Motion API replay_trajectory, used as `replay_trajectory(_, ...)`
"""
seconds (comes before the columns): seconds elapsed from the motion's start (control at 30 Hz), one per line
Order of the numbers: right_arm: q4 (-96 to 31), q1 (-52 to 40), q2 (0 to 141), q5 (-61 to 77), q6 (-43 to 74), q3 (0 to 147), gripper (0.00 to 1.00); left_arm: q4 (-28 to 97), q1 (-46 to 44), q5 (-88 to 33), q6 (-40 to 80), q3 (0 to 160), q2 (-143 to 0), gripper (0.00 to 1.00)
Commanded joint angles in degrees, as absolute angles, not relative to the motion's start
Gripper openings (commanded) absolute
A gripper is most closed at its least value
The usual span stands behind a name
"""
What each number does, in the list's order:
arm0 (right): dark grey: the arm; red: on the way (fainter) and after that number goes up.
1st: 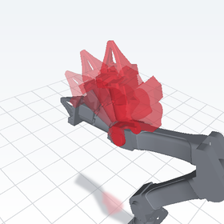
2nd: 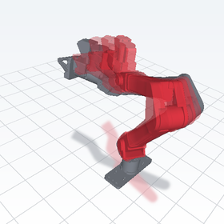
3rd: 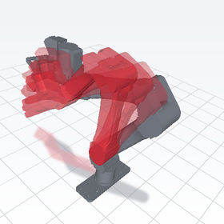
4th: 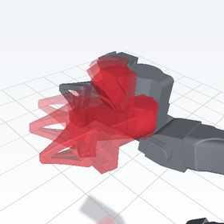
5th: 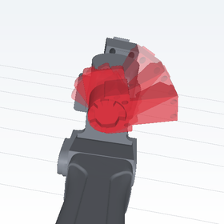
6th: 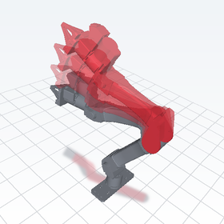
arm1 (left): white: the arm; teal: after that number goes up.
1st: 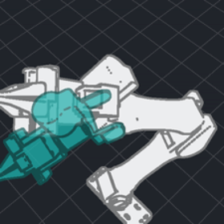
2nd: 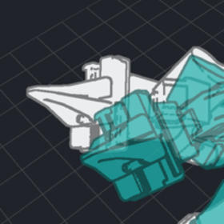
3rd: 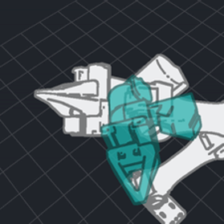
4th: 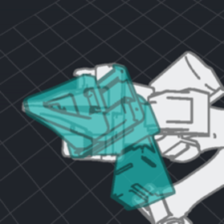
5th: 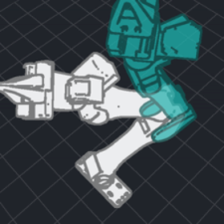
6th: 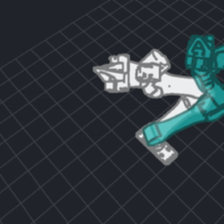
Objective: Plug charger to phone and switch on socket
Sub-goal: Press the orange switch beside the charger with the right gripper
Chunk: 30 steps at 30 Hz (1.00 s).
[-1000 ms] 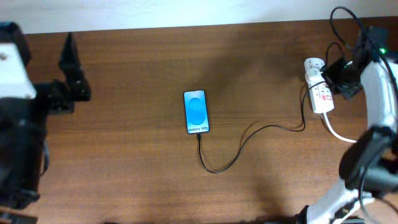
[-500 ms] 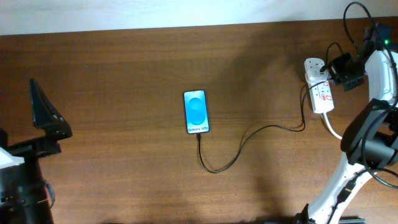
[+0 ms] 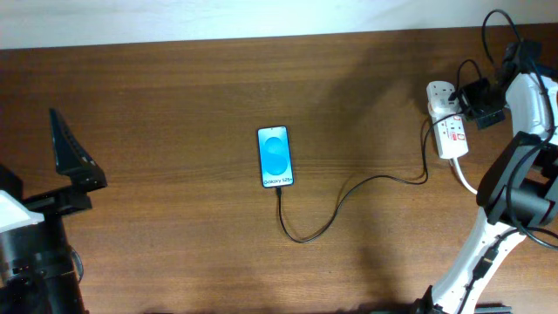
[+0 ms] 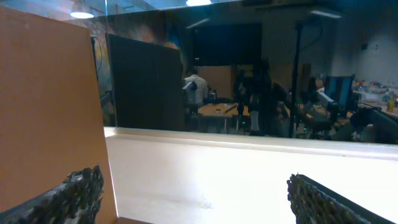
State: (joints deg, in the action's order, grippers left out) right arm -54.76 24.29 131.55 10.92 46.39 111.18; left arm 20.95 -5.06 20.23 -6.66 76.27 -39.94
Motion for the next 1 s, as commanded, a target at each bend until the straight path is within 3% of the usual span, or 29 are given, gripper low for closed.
replay_trajectory(0.0,-52.8,24.0,133.6,11.8,47.5,112.1,0.04,20.6,-4.7,20.8,-7.4,75.8,-39.5,1.0)
replay_trajectory(0.97,-57.6,23.0,135.5,12.8,45.3,117.5,0.04,19.8,-4.7,20.8,-7.4,75.0,-39.5,0.99)
